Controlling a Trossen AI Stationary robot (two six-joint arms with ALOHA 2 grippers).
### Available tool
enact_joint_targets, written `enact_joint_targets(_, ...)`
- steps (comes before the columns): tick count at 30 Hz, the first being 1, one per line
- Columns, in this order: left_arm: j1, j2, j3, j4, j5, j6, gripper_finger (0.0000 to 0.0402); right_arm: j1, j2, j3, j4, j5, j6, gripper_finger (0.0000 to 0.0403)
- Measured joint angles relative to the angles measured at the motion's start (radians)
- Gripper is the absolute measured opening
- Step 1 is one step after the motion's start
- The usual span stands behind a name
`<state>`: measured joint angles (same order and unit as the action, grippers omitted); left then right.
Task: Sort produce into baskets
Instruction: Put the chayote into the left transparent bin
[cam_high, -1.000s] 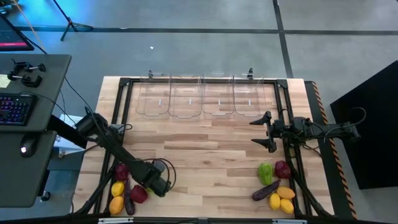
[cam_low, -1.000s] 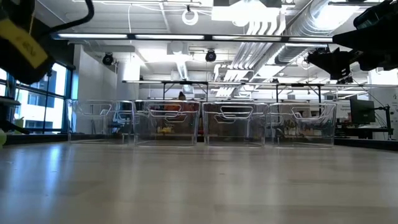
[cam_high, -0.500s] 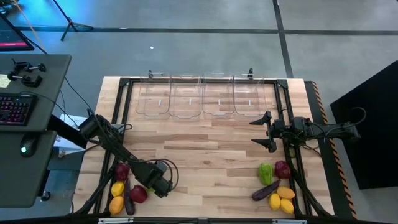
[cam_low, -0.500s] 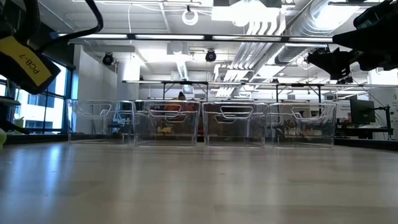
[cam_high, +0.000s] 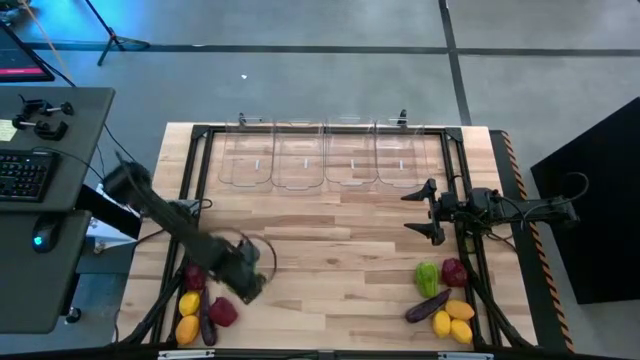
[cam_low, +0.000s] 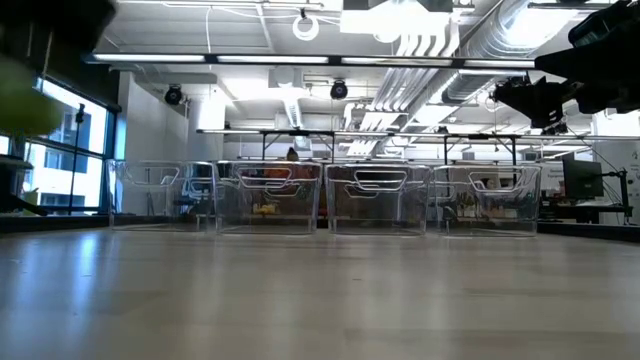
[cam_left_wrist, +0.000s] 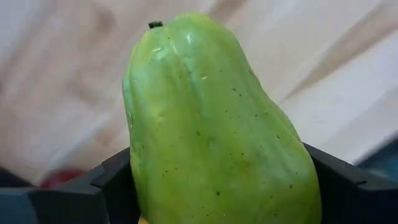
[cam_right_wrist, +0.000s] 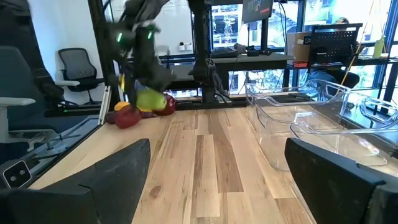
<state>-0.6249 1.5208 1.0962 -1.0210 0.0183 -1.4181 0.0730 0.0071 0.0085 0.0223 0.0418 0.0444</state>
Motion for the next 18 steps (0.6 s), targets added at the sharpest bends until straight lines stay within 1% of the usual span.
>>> enact_joint_targets(1,0.019,-0.048,0.000,-0.008,-0.049,0.002,0.0306,0.000,0.000,0.000,0.000,0.000,0.000,0.0362)
enact_joint_targets(3,0.068,-0.146,0.000,-0.022,-0.186,0.011,0.0306,0.000,0.000,0.000,0.000,0.000,0.000,0.0362)
enact_joint_targets(6,0.171,-0.280,0.002,-0.032,-0.382,0.064,0.0307,0.000,0.000,0.000,0.000,0.000,0.000,0.0362)
enact_joint_targets(8,0.272,-0.342,0.002,-0.033,-0.459,0.151,0.0310,0.000,0.000,0.000,0.000,0.000,0.000,0.0362)
enact_joint_targets(10,0.394,-0.381,0.002,-0.033,-0.494,0.275,0.0311,0.000,0.000,0.000,0.000,0.000,0.000,0.0362)
enact_joint_targets(12,0.536,-0.401,0.002,-0.030,-0.490,0.399,0.0312,0.000,0.000,0.000,0.000,0.000,0.000,0.0362)
enact_joint_targets(15,0.742,-0.395,0.002,-0.027,-0.477,0.559,0.0313,0.000,0.000,0.000,0.000,0.000,0.000,0.0362)
enact_joint_targets(18,0.907,-0.382,0.001,0.001,-0.478,0.698,0.0314,0.000,0.000,0.000,0.000,0.000,0.000,0.0362)
